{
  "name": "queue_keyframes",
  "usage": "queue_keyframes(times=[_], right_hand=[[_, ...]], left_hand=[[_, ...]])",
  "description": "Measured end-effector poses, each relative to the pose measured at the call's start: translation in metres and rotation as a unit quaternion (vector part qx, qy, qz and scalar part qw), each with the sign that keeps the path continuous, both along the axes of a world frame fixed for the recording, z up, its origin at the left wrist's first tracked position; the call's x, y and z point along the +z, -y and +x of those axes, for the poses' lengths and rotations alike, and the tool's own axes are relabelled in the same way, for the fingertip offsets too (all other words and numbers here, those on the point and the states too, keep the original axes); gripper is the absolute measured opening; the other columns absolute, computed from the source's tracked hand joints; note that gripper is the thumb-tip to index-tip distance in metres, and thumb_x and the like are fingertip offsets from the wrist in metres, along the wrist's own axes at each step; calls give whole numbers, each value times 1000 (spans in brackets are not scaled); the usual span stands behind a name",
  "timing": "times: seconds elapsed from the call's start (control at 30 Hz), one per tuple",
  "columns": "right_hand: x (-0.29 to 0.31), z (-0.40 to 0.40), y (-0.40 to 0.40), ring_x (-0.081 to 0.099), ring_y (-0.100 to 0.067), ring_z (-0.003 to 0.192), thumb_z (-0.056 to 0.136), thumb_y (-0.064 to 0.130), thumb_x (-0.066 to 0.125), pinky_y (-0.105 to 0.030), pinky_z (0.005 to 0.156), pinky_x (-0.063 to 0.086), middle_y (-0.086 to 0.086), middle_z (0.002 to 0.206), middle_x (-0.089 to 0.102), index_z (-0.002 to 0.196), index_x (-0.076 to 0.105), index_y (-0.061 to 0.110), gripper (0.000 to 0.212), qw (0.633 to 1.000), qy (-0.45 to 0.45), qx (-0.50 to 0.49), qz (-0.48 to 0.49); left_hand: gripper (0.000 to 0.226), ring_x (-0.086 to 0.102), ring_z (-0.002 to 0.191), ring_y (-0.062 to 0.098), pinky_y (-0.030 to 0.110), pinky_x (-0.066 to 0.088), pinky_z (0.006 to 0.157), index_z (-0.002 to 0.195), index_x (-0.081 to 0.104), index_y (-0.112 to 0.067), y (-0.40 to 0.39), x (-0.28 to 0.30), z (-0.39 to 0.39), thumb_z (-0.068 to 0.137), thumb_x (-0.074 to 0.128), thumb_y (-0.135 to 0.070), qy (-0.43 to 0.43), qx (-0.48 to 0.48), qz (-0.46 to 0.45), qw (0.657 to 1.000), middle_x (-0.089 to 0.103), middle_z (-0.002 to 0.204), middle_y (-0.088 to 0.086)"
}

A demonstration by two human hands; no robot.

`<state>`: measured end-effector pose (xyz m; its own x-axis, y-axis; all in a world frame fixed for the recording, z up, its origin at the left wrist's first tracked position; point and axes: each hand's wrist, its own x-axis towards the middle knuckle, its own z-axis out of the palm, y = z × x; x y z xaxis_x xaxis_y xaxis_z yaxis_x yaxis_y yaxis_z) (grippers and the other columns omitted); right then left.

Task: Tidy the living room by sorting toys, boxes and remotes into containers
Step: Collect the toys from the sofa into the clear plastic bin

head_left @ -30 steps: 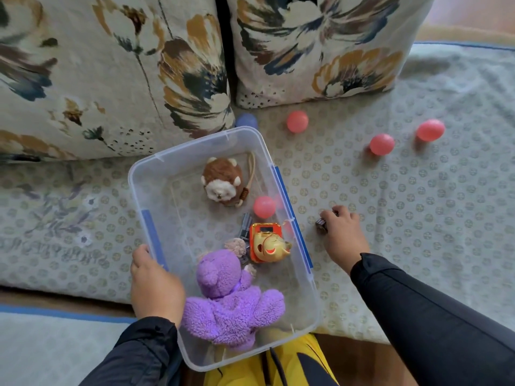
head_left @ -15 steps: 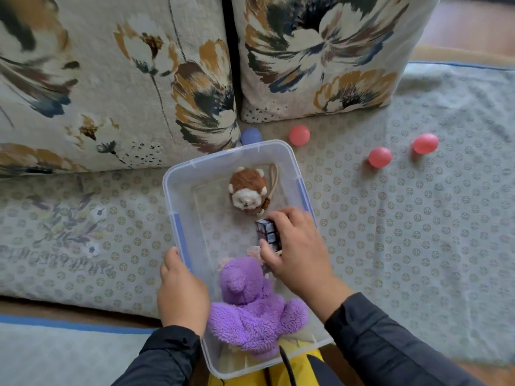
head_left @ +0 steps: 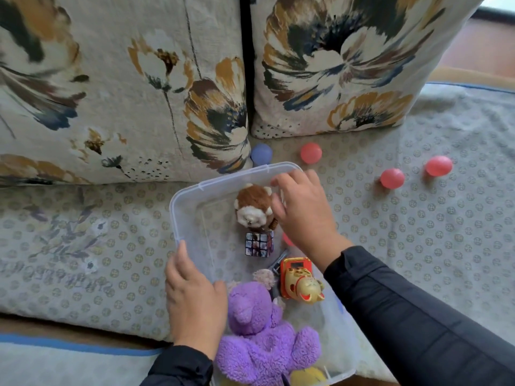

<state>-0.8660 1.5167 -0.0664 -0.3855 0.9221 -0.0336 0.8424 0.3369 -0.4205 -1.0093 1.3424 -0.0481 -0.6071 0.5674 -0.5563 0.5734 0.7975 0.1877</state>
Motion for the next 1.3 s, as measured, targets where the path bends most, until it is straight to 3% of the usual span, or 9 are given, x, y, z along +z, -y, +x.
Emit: queue_keyframes(times=[0.1, 0.27, 0.47, 0.57, 0.7, 0.87, 1.0, 1.2, 1.3], right_hand=[[-3, -20, -24, 48, -30, 93, 86, 27, 52, -44, 73, 43, -4, 95, 58, 101, 63, 16, 22, 999, 34, 14, 7], [-18, -38, -60, 49, -32, 98, 89, 24, 51, -46, 77, 44, -7, 100, 56, 104, 61, 13, 20, 995, 95, 22, -32], [-46, -44, -103, 55, -37, 93, 87, 14, 50, -42, 75, 46, -15, 103, 58, 107, 61, 8, 24, 986, 48, -37, -157], [-55, -54, -125, 56, -36, 103, 85, 13, 54, -35, 71, 42, -15, 107, 60, 118, 57, 8, 33, 970, 98, -5, -224], [-68, -77, -149, 53, -32, 118, 91, 18, 58, -36, 90, 47, -12, 128, 58, 129, 56, 10, 39, 930, 178, 48, -319], [-92, -93, -152, 59, -34, 109, 96, 19, 50, -34, 84, 46, -16, 124, 61, 120, 62, 7, 28, 922, 245, 74, -290], [-87, -92, -155, 58, -35, 108, 93, 15, 51, -34, 78, 45, -18, 118, 62, 116, 61, 8, 25, 949, 182, 21, -257], [-22, -65, -87, 54, -30, 89, 79, 36, 61, -35, 76, 42, -8, 109, 49, 124, 54, 20, 48, 998, -22, -42, -39], [7, -42, -32, 50, -20, 91, 81, 45, 63, -29, 77, 39, -2, 104, 49, 119, 57, 21, 46, 995, -72, -23, -57]], left_hand=[[90, 34, 134, 41, 48, 45, 106, 159, 13, -25, -16, 0, 2, 87, 68, -19, 11, -19, -14, 1000, 5, 158, 14], [64, 46, 125, 37, 45, 49, 97, 146, 48, -17, -25, -16, -33, 89, 49, 11, 15, 4, 41, 999, 35, 145, 15], [65, 52, 121, 31, 42, 54, 91, 151, 44, -23, -35, -23, -44, 94, 47, 7, 13, -7, 63, 998, 38, 145, 9], [67, 50, 125, 31, 42, 54, 91, 156, 35, -28, -37, -28, -46, 96, 44, 2, 17, -8, 31, 999, 35, 152, 8], [66, 55, 120, 31, 43, 56, 87, 155, 36, -28, -43, -34, -48, 95, 41, 0, 14, -28, 1, 1000, 41, 148, 9], [63, 61, 115, 26, 35, 55, 84, 150, 47, -28, -44, -31, -51, 95, 42, 2, 17, -40, -20, 999, 38, 151, 7], [61, 64, 98, 25, 35, 55, 77, 149, 48, -28, -48, -32, -55, 95, 41, 1, 21, -33, -18, 999, 36, 152, 6], [61, 59, 119, 28, 35, 53, 86, 152, 43, -27, -40, -25, -53, 98, 41, 2, 42, -21, 14, 999, 27, 163, 6], [63, 60, 116, 29, 35, 51, 83, 151, 44, -27, -33, -18, -48, 96, 42, 4, 54, -15, 28, 998, 32, 160, 6]])
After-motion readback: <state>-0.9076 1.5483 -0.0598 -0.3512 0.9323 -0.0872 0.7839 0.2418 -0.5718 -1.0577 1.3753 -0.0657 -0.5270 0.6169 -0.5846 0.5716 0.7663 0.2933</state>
